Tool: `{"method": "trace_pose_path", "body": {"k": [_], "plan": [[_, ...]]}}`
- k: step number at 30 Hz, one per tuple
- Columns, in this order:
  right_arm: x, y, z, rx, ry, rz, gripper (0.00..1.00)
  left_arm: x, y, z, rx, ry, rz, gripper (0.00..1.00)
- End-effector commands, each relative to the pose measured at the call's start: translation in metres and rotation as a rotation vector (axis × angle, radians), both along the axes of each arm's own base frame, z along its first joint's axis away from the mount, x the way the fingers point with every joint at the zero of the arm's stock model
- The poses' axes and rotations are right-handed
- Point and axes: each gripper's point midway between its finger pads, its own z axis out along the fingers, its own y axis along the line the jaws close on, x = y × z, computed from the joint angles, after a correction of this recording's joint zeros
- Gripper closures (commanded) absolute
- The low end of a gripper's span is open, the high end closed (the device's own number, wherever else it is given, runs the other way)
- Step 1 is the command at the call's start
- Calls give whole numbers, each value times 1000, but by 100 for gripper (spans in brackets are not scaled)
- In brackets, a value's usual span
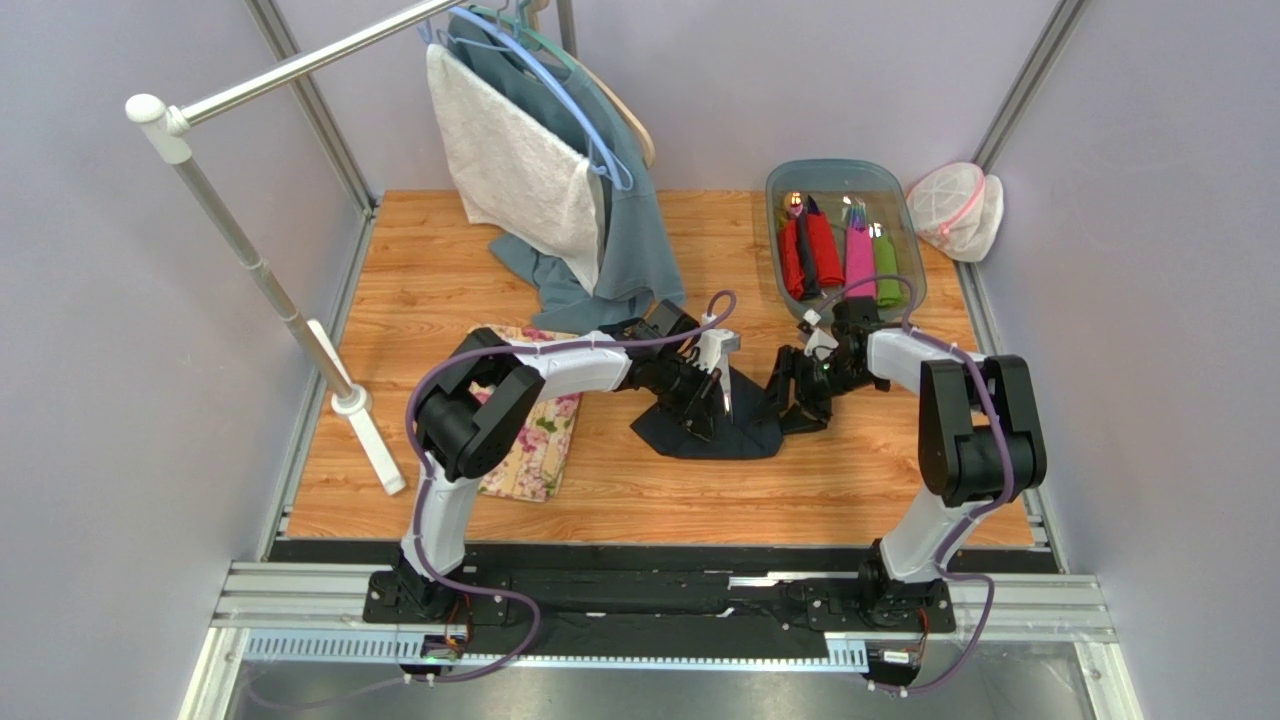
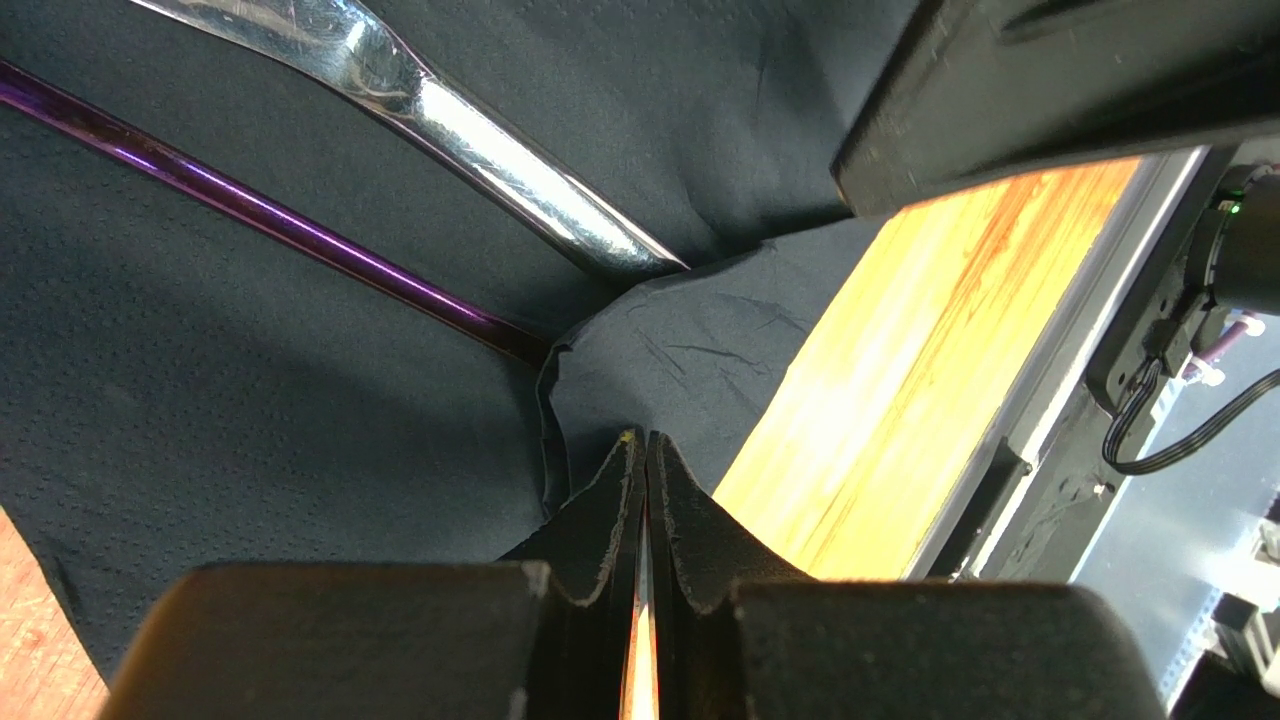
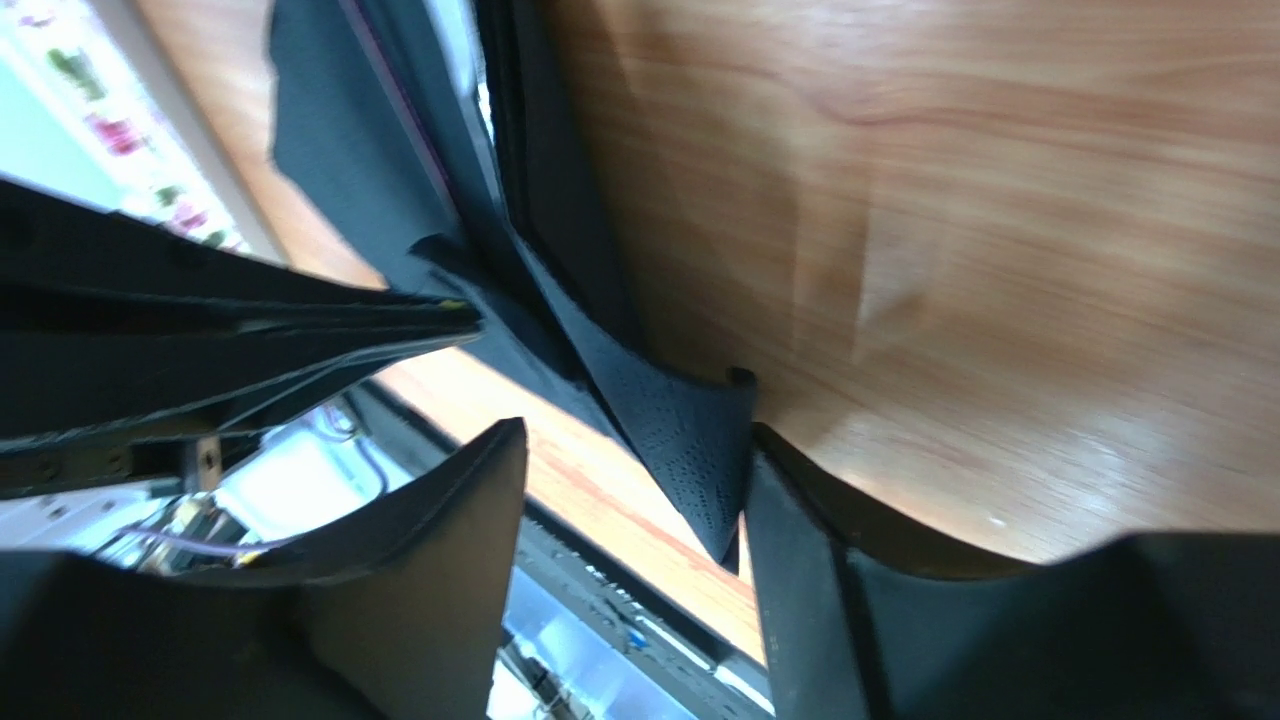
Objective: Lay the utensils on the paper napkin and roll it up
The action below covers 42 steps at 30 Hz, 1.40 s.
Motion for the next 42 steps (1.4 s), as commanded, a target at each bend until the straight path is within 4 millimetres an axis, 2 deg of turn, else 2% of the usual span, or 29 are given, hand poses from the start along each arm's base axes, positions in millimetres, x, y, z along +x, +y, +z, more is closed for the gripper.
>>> {"method": "trace_pose_path", "body": {"k": [1,10,20,27,35,42], "plan": [[3,14,23,105,-53,5,45,10,-12,12,-48,-26,1,92],[-8,17,26,118,-20,-6,51,11,-12,13,-50,-26,9,92],[-2,32,25,144,1,7,67,12,-14,14,-56,-20,13,92],[4,45,22,152,29,10,84,13,-13,14,-55,-21,17,93],[10,59,15,142,43,19,86,13,-11,14,-55,-17,21,93],[10,57,0,71,41,30,92,11,-3,25,-62,-18,36,88]]}}
